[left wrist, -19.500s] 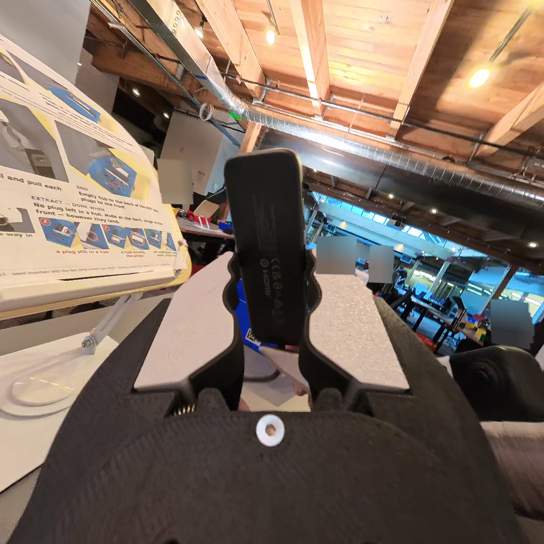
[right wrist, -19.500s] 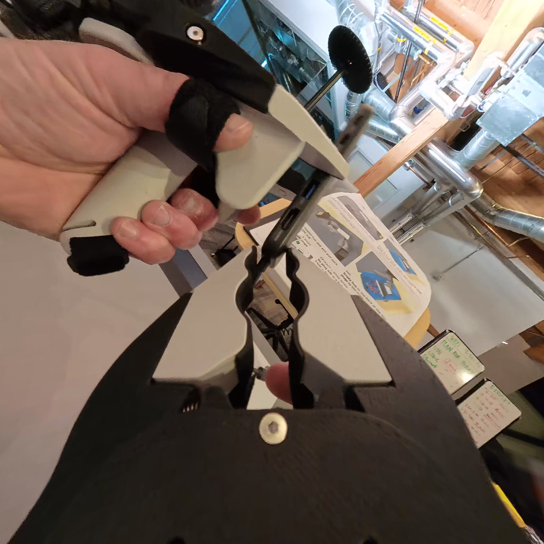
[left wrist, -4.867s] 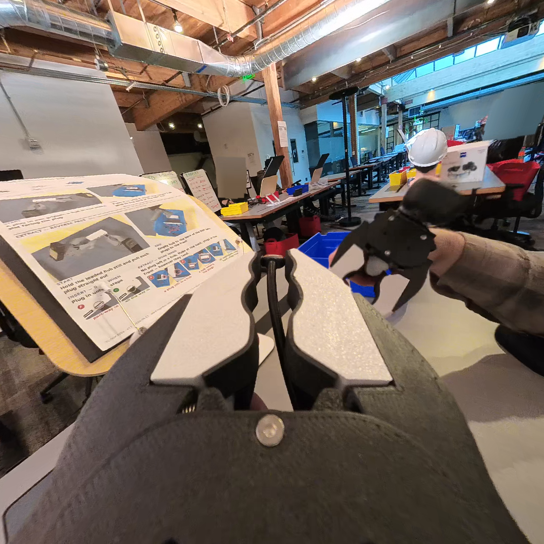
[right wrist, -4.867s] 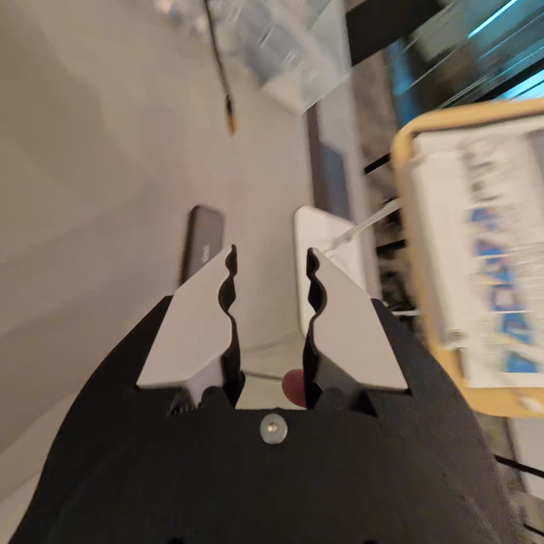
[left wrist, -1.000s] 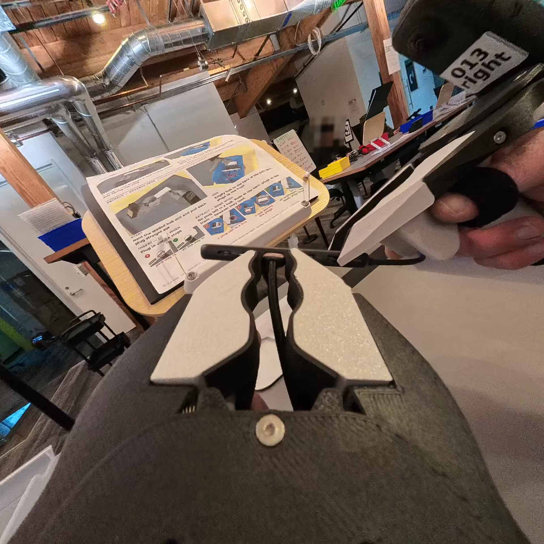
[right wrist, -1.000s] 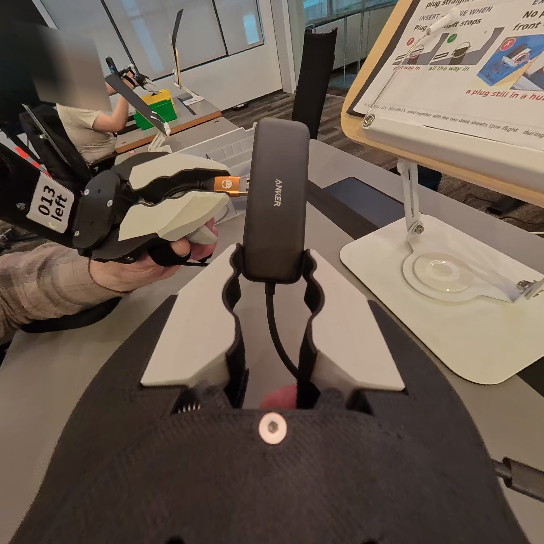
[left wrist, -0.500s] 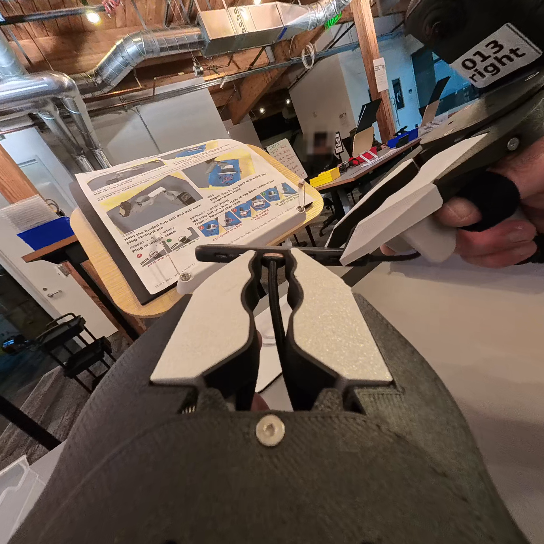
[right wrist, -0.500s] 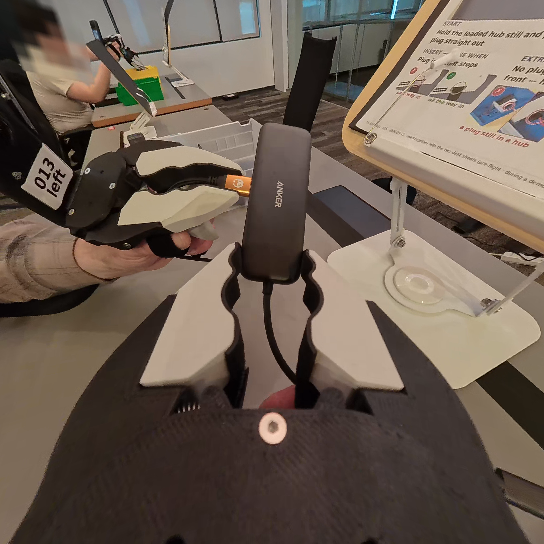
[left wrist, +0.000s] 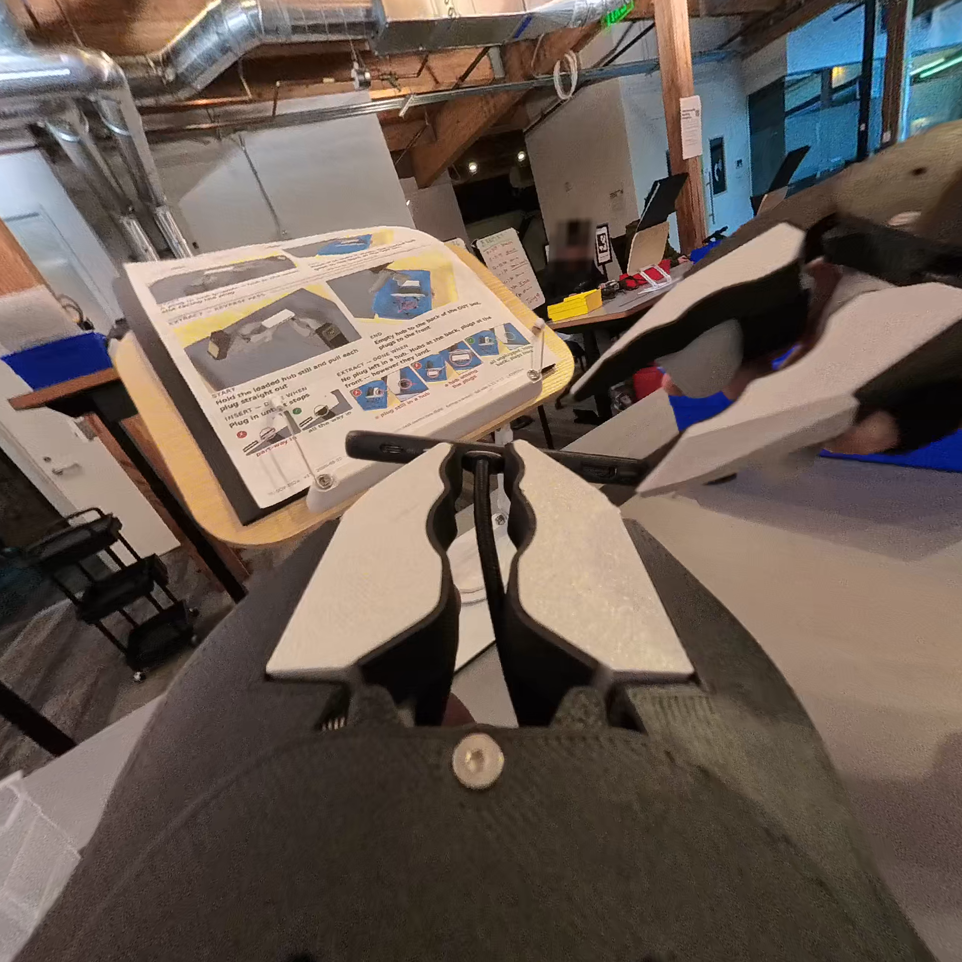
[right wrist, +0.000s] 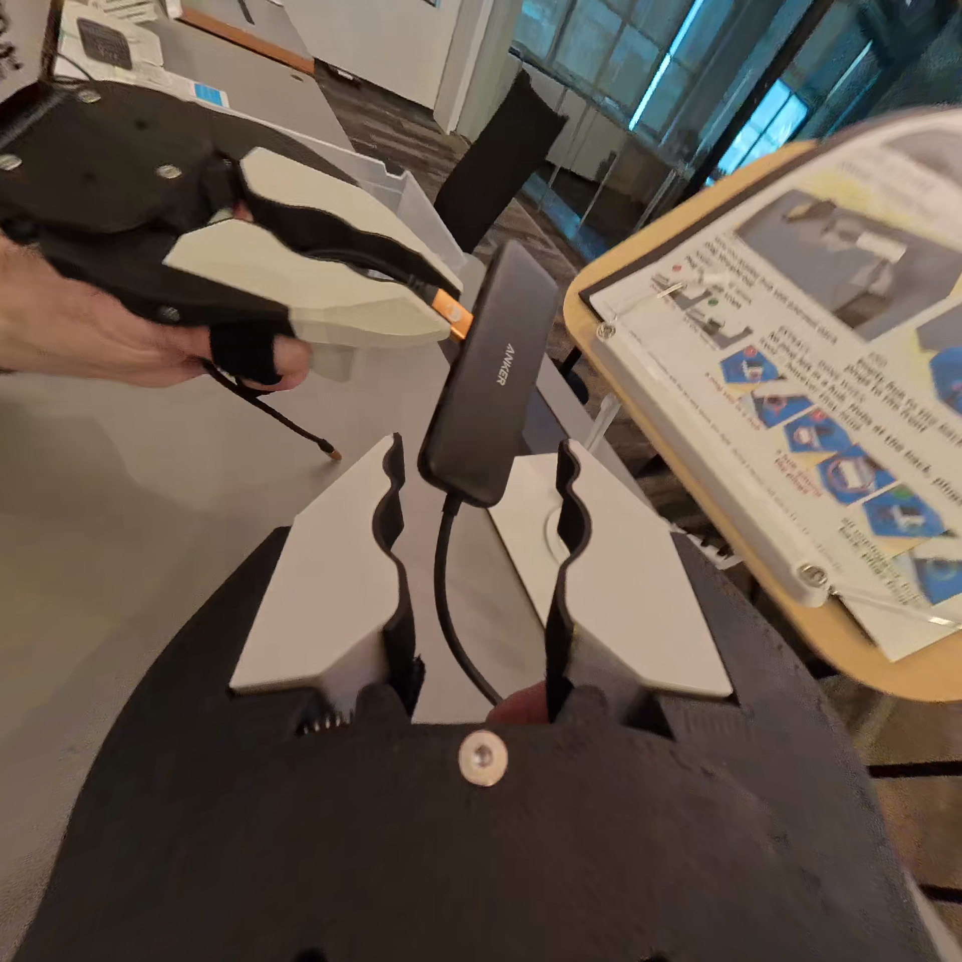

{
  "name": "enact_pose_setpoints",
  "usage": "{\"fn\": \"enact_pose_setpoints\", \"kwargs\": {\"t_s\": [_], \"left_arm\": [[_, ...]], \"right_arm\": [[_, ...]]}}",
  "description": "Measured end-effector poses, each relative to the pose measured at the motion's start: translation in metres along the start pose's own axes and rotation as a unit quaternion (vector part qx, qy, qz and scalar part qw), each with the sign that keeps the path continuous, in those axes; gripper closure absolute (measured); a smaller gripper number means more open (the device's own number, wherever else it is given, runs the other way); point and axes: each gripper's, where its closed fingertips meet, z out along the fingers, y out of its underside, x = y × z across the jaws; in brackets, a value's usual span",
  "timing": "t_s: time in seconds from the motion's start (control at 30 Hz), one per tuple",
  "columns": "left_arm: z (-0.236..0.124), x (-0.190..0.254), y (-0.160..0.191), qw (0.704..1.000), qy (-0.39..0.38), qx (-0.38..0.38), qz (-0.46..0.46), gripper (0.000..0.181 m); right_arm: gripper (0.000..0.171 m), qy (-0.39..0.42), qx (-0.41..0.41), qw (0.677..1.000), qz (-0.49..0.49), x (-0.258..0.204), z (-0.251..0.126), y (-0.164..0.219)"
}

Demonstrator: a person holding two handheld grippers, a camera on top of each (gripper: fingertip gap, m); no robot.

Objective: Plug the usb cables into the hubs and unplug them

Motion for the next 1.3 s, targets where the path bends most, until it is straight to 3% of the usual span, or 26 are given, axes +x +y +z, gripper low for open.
{"fn": "enact_pose_setpoints", "kwargs": {"t_s": [0.27, 0.47, 0.6, 0.83, 0.97, 1.17, 1.3], "left_arm": [[-0.002, -0.017, -0.001, 0.997, -0.007, -0.007, -0.08, 0.165], [0.0, 0.0, -0.002, 0.993, 0.021, -0.018, -0.117, 0.165], [0.0, 0.007, -0.004, 0.989, 0.036, -0.018, -0.142, 0.165], [0.001, 0.011, -0.012, 0.99, 0.057, -0.009, -0.13, 0.165], [-0.005, 0.001, -0.034, 0.991, 0.06, 0.026, -0.118, 0.136], [-0.02, -0.022, -0.064, 0.987, 0.072, 0.091, -0.112, 0.134], [-0.024, -0.04, -0.063, 0.985, 0.059, 0.111, -0.117, 0.139]], "right_arm": [[0.116, 0.062, -0.03, 0.983, -0.172, -0.011, 0.0, -0.014], [0.139, 0.223, -0.07, 0.901, -0.364, 0.002, 0.008, -0.016], [0.161, 0.255, -0.087, 0.874, -0.405, 0.006, 0.01, -0.01], [0.162, 0.251, -0.074, 0.887, -0.381, 0.011, 0.004, -0.012], [0.162, 0.259, -0.077, 0.898, -0.348, 0.028, -0.007, -0.01], [0.162, 0.278, -0.08, 0.914, -0.283, 0.061, -0.034, -0.014], [0.163, 0.291, -0.106, 0.919, -0.243, 0.088, -0.058, -0.009]]}}
